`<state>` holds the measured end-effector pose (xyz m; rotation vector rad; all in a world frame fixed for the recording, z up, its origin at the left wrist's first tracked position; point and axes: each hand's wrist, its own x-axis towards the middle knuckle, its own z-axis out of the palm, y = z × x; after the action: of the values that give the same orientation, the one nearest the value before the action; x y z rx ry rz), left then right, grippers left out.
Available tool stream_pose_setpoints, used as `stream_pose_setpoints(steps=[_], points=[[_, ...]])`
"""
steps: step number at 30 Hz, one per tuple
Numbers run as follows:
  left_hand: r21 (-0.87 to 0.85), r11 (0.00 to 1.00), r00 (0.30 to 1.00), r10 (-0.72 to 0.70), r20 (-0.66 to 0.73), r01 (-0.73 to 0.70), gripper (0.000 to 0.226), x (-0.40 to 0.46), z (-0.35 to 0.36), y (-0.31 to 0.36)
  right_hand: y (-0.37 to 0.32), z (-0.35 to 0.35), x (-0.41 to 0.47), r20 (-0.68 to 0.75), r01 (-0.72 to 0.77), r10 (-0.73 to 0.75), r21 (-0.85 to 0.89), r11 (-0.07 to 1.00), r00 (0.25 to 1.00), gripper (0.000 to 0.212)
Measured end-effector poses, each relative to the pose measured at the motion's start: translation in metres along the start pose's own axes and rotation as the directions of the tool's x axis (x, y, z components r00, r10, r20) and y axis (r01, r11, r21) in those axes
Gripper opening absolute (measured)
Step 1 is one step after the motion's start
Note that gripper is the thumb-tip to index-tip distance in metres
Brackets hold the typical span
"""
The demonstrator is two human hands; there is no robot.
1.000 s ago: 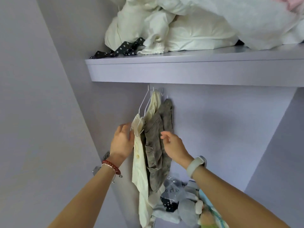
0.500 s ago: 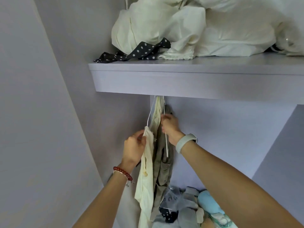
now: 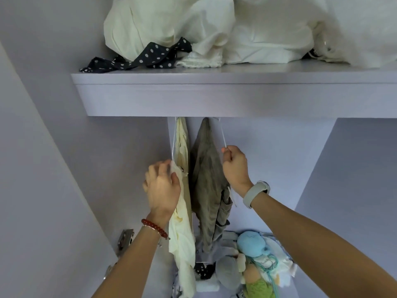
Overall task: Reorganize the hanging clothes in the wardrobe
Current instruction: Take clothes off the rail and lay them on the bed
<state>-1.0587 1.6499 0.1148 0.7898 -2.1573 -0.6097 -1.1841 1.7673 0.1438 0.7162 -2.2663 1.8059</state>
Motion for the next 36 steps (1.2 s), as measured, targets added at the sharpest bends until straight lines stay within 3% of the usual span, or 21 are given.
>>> stream_pose_setpoints(steps=[3, 5, 9, 11, 14, 16, 19, 22, 25, 30, 33, 36], points=[[0.027, 0.989, 0.986, 0.149, -0.080, -0.148, 0.035, -0.009, 0.005, 0.021, 0.023, -0.033, -0.030, -0.001, 0.018, -0.018, -0.029, 0.999, 1.000, 0.020], [-0.058, 0.962, 0.963, 0.266, -0.049, -0.268, 0.033, -0.017, 0.013, 0.036, 0.042, -0.061, -0.055, 0.006, 0.010, -0.010, -0.077, 0.997, 1.000, 0.017], [-0.208, 0.899, 0.872, 0.428, 0.238, -0.385, 0.045, -0.039, 0.050, 0.066, 0.076, -0.118, -0.112, 0.044, -0.060, 0.068, -0.165, 0.984, 0.997, 0.012], [-0.194, 0.873, 0.776, 0.487, 0.400, -0.448, 0.050, -0.059, 0.076, 0.080, 0.089, -0.147, -0.142, 0.044, -0.123, 0.135, -0.212, 0.969, 0.990, 0.012], [-0.311, 0.802, 0.556, 0.583, 0.592, -0.510, 0.036, -0.102, 0.112, 0.103, 0.105, -0.193, -0.185, 0.029, -0.206, 0.228, -0.321, 0.924, 0.973, 0.015], [-0.441, 0.780, 0.397, 0.613, 0.684, -0.445, 0.027, -0.137, 0.129, 0.119, 0.113, -0.227, -0.214, -0.010, -0.264, 0.284, -0.403, 0.876, 0.959, 0.015], [-0.532, 0.795, 0.283, 0.603, 0.746, -0.292, 0.023, -0.188, 0.147, 0.140, 0.114, -0.271, -0.258, -0.065, -0.310, 0.325, -0.525, 0.793, 0.943, 0.017], [-0.625, 0.754, 0.166, 0.655, 0.737, -0.200, 0.036, -0.240, 0.156, 0.161, 0.106, -0.305, -0.305, -0.162, -0.396, 0.380, -0.602, 0.693, 0.911, 0.018], [-0.701, 0.699, -0.001, 0.708, 0.706, -0.142, 0.042, -0.291, 0.152, 0.187, 0.093, -0.332, -0.359, -0.336, -0.508, 0.386, -0.653, 0.562, 0.859, 0.017], [-0.835, 0.548, -0.278, 0.795, 0.540, -0.055, 0.033, -0.378, 0.125, 0.228, 0.049, -0.350, -0.452, -0.643, -0.734, 0.362, -0.540, 0.411, 0.675, 0.025], [-0.895, 0.445, -0.340, 0.846, 0.412, 0.024, 0.021, -0.423, 0.101, 0.246, 0.026, -0.340, -0.500, -0.778, -0.842, 0.339, -0.432, 0.323, 0.529, 0.035], [-0.929, 0.346, -0.394, 0.878, 0.273, 0.129, 0.014, -0.458, 0.075, 0.262, 0.006, -0.328, -0.533, -0.871, -0.898, 0.269, -0.338, 0.282, 0.412, 0.026]])
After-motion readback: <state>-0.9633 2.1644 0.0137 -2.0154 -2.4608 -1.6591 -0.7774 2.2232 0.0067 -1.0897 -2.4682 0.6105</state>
